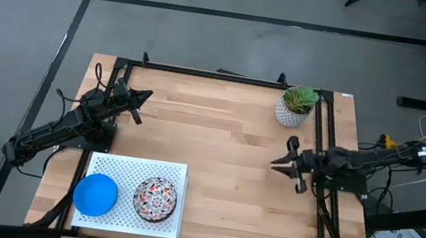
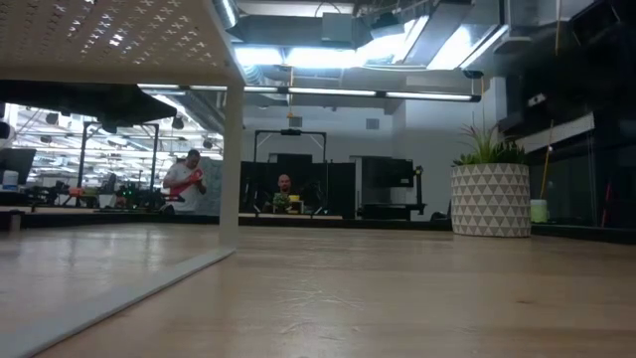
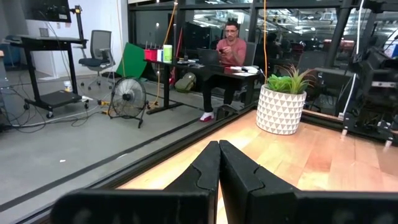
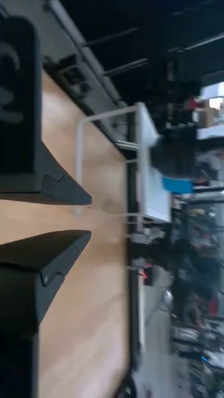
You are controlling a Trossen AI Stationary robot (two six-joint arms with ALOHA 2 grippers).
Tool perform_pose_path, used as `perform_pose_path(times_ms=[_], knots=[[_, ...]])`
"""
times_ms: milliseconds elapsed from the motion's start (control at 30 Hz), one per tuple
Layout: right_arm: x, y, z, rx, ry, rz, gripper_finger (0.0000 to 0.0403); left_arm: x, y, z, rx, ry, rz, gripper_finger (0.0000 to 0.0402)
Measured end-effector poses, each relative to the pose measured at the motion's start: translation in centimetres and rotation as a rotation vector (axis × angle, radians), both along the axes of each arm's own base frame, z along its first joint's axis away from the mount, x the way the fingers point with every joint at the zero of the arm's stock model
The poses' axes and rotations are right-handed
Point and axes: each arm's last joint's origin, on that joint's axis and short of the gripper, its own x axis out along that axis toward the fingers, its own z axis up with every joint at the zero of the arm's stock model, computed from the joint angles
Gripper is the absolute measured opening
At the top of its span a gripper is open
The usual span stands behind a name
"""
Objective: Pick & Place Mini bowls
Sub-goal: Return to Home Position
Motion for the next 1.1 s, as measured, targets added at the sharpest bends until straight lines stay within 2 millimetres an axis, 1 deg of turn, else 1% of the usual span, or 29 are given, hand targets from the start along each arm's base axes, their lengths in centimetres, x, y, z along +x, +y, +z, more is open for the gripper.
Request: perform_pose_path(times_ms=[100, 233, 300, 433, 600, 1100], knots=[[-0.5, -0.4, 0.3, 0.008, -0.033, -0.022, 0.0076, 0.0, 0.0, 0.0, 0.0, 0.0, 0.0, 0.0004], [-1.4, -0.8, -0.6, -0.01, 0.041, -0.042, 0.0076, 0.0, 0.0, 0.0, 0.0, 0.0, 0.0, 0.0004], [-1.7, -0.8, -0.1, 0.002, -0.011, -0.016, 0.0076, 0.0, 0.0, 0.0, 0.0, -0.001, 0.0, 0.0004], [-1.7, -0.8, -0.4, -0.005, 0.011, 0.041, 0.0076, 0.0, 0.0, 0.0, 0.001, -0.001, 0.001, 0.0004], [-1.5, -0.9, -0.5, -0.008, 0.032, 0.024, 0.0076, 0.0, 0.0, -0.1, -0.004, 0.005, 0.001, 0.0004], [-1.6, -1.0, -0.3, -0.005, 0.007, 0.017, 0.0076, 0.0, 0.0, 0.0, -0.001, 0.001, 0.001, 0.0004]])
